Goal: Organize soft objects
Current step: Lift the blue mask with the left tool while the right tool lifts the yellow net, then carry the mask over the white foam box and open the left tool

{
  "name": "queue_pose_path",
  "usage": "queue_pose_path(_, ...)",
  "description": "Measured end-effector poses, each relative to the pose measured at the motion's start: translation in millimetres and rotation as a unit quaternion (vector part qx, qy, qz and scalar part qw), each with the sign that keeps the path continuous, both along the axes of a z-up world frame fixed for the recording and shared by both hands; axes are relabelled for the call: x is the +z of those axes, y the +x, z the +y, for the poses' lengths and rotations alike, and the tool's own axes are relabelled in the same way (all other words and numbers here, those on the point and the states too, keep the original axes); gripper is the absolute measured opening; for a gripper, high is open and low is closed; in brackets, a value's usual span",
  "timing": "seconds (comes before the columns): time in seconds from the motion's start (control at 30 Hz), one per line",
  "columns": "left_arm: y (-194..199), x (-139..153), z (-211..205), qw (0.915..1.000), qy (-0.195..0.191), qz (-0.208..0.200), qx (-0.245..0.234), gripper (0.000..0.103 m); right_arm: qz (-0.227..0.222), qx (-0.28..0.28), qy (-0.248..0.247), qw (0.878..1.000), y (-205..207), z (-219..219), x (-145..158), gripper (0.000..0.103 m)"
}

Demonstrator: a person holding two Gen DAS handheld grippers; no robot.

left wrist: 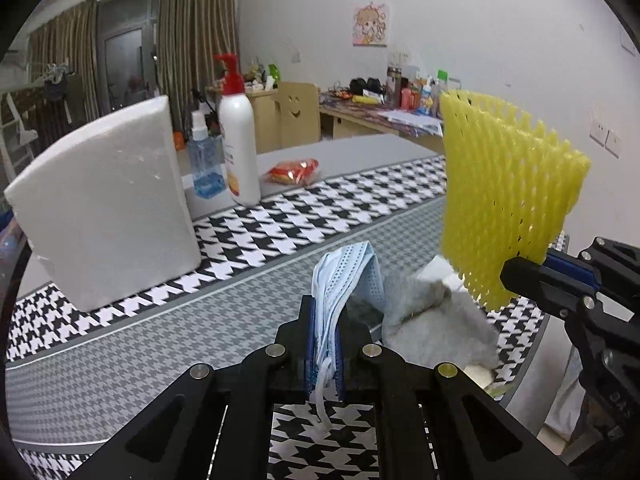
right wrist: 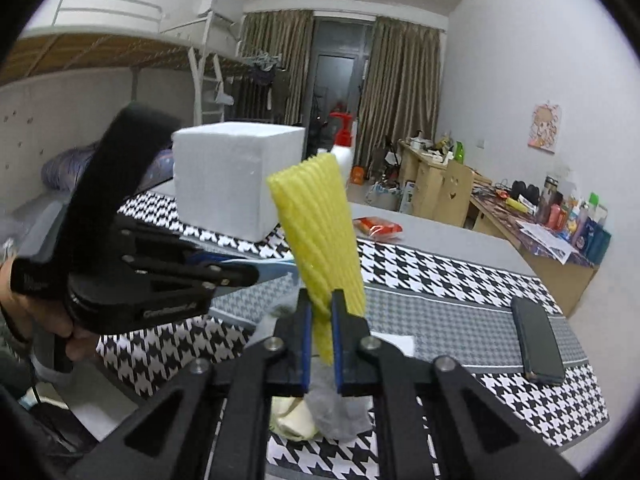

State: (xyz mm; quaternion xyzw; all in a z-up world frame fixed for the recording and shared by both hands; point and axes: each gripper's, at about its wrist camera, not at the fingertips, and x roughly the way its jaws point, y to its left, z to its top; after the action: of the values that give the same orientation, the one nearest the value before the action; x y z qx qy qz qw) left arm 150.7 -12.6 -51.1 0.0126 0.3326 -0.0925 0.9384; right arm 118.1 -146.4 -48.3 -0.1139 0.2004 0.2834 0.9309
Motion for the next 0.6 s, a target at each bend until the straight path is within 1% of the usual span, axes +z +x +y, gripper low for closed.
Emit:
queue_pose_path(0.1, -3, 9, 2, 0.9999, 0.0, -0.012, 0.004, 0.008, 0.007, -0.005, 0.012, 1.0, 3, -2, 3, 0.011)
queue_pose_path(0.33, -10, 31, 9, 0.9989, -0.011, -0.043, 0.017, 0.007, -0.002, -0.011, 0.028, 1.0, -3, -2, 15, 0.011)
queue_pose_path(0.6, -26, 61, 20, 0.995, -0.023, -0.091, 0.034, 0.007, -0.019, -0.016, 0.045, 0.999, -8, -2, 30, 0.011)
